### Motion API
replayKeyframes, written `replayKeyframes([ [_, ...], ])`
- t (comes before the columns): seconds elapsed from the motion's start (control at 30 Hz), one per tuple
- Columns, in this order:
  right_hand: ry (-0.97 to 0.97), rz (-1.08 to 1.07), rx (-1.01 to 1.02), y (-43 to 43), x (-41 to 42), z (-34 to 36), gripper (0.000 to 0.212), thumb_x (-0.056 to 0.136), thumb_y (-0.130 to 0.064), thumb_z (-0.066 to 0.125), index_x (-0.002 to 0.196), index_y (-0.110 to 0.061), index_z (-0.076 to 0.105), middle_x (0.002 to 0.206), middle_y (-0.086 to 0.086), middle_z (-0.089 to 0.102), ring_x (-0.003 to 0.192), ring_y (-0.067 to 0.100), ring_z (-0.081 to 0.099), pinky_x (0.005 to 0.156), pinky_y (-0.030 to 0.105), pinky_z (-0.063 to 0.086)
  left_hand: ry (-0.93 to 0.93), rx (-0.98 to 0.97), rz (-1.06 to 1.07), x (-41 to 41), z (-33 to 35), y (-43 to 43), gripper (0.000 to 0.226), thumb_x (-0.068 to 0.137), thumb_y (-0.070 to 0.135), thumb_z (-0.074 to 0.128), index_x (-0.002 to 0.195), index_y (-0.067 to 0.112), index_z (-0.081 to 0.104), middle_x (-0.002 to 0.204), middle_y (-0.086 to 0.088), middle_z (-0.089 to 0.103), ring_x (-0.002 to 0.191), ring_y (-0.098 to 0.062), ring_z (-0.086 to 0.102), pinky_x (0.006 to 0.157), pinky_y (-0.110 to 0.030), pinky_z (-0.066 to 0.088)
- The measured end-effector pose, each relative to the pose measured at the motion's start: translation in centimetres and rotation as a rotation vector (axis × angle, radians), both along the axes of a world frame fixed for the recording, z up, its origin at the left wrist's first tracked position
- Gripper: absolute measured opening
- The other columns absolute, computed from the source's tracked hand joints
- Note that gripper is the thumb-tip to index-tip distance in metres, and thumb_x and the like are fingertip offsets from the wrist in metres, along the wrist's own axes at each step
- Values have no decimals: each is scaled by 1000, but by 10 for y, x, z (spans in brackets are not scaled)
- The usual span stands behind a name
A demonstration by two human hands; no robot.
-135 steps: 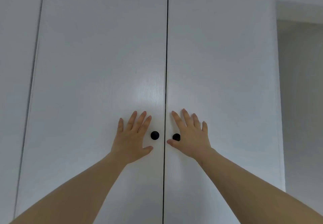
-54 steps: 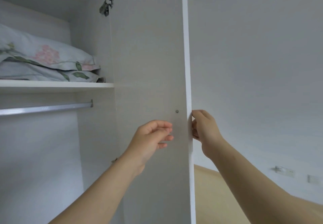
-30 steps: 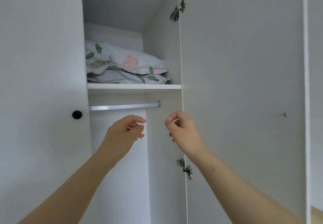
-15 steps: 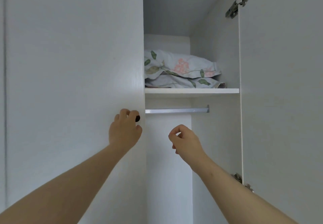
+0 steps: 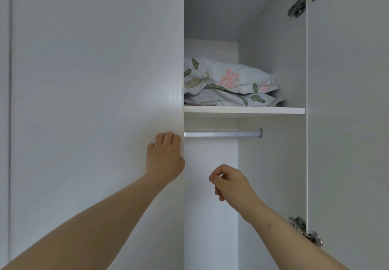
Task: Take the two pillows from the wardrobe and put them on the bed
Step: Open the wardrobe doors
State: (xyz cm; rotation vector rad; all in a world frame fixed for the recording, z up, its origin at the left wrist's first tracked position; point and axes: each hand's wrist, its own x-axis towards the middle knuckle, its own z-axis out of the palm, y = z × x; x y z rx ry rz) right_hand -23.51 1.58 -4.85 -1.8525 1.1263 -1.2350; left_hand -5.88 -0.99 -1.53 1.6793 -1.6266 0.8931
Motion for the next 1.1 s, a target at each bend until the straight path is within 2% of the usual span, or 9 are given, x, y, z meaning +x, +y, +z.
replayKeyframes([
  [0.13,4,14,32,4,-2,-8,17,88,-17,53,73,-17,58,59,-1,56,48,12,49,59,26,44,82,-11,27,-6,13,0,29,77,1,48,105,7,52,108,-11,51,98,-29,47,74,-30,29],
  [0.37,-29,-12,41,8,-11,-3,19,89,-15,53,71,-17,58,62,0,56,51,13,50,61,28,43,196,-56,-45,-12,16,10,25,81,-4,45,102,4,54,107,-13,51,95,-30,49,73,-28,29],
  [0.53,-93,42,4,17,4,4,20,90,-12,48,77,-21,60,80,-1,61,62,11,54,56,18,42,262,-107,-184,-9,13,44,17,82,-3,50,96,4,57,99,-13,53,91,-30,50,76,-31,34],
  [0.63,-107,96,16,25,19,3,20,91,-12,47,90,-26,61,95,-4,62,74,12,58,61,18,42,292,-162,-264,-7,12,74,14,81,-1,54,94,5,56,89,-3,47,88,-25,49,73,-27,35],
  [0.73,-135,151,6,35,31,5,26,91,-12,45,97,-32,60,106,-4,63,89,15,60,68,20,45,364,-203,-335,-7,11,105,20,83,2,54,102,8,56,88,3,47,86,-20,51,73,-24,36],
  [0.83,-170,286,3,52,40,11,36,90,-3,41,98,-33,61,97,-7,69,84,11,62,74,22,48,443,-200,-387,-9,12,131,33,88,6,51,119,16,52,87,1,53,86,-17,53,73,-22,40],
  [0.93,-199,431,-16,74,49,16,44,88,3,40,98,-31,65,76,-11,73,68,5,66,67,20,54,473,-181,-382,-8,14,150,45,91,7,44,133,25,43,86,2,52,84,-15,51,68,-15,37],
  [1.0,-232,478,-20,86,50,18,46,87,6,40,95,-31,68,73,-8,74,64,5,66,66,20,55,507,-177,-379,-5,15,160,47,93,8,40,137,27,40,89,0,54,85,-15,50,69,-18,38],
  [1.1,-215,556,-27,99,47,21,51,88,7,40,89,-34,70,77,-6,76,67,7,68,72,24,56,532,-181,-367,0,15,179,48,95,10,38,138,29,39,95,-2,57,89,-15,52,79,-24,41],
])
